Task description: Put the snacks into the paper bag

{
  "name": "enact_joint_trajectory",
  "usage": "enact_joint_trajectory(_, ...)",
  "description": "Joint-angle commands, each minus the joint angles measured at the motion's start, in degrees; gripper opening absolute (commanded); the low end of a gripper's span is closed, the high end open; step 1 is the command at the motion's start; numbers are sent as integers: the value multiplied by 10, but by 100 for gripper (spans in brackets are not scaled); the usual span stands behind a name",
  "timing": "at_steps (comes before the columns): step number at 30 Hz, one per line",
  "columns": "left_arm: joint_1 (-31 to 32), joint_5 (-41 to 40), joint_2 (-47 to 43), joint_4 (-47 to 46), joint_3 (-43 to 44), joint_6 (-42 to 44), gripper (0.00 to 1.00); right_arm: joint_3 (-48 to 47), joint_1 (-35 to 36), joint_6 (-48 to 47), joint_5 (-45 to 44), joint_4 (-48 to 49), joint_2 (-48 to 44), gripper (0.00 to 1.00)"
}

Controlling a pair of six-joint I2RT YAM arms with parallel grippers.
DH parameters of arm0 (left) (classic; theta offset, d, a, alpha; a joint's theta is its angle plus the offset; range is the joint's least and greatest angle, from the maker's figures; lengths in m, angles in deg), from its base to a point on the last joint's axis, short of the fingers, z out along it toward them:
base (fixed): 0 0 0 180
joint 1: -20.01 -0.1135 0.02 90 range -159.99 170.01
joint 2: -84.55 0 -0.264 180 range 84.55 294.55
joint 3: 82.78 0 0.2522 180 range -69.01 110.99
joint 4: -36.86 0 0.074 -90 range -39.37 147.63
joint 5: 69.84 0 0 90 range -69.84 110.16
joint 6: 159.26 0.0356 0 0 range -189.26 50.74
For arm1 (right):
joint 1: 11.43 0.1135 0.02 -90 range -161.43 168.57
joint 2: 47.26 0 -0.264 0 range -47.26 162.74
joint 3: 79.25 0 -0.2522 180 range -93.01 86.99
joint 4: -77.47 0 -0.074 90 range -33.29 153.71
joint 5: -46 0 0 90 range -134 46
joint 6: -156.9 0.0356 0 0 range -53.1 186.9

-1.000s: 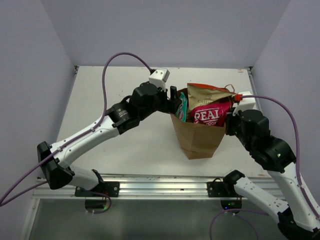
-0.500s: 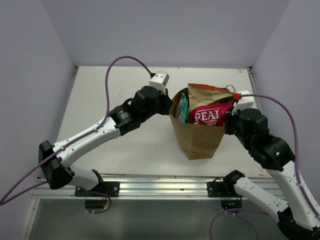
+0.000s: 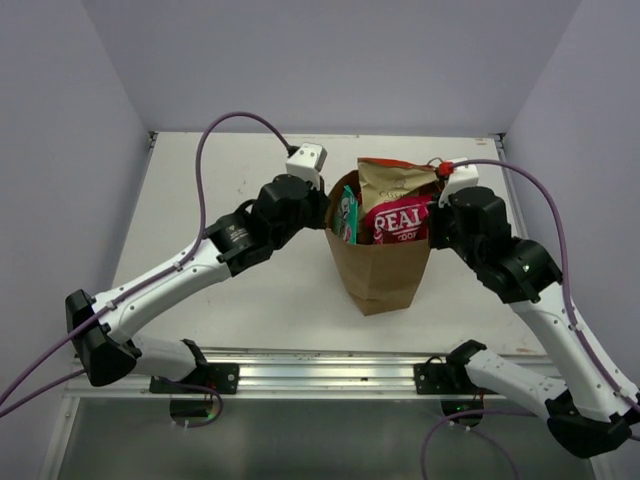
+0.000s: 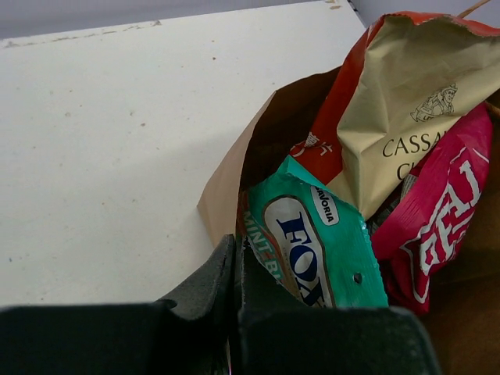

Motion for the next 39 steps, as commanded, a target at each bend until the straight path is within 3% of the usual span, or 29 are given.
enact_joint_trajectory(1, 0, -57, -42, -44, 46, 23, 0, -52, 1, -9, 41, 62, 16, 0)
enact_joint_trajectory(8, -1, -130, -87, -14, 42, 39, 0, -74, 26, 2, 79, 91, 64, 0)
enact_joint_trajectory(16, -12, -177, -121, -3, 13, 49, 0, -93, 140, 4, 15, 106, 119, 0)
enact_joint_trajectory(25, -103, -108, -133, -41, -77, 51, 0, -86, 156, 5, -18, 117, 124, 0)
enact_joint_trajectory(37, -125, -92, -118, -35, -104, 49, 0, -57, 159, 7, -13, 132, 101, 0)
enact_joint_trajectory(39, -125, -79, -122, -36, -91, 50, 8, -62, 159, 5, -16, 129, 100, 3)
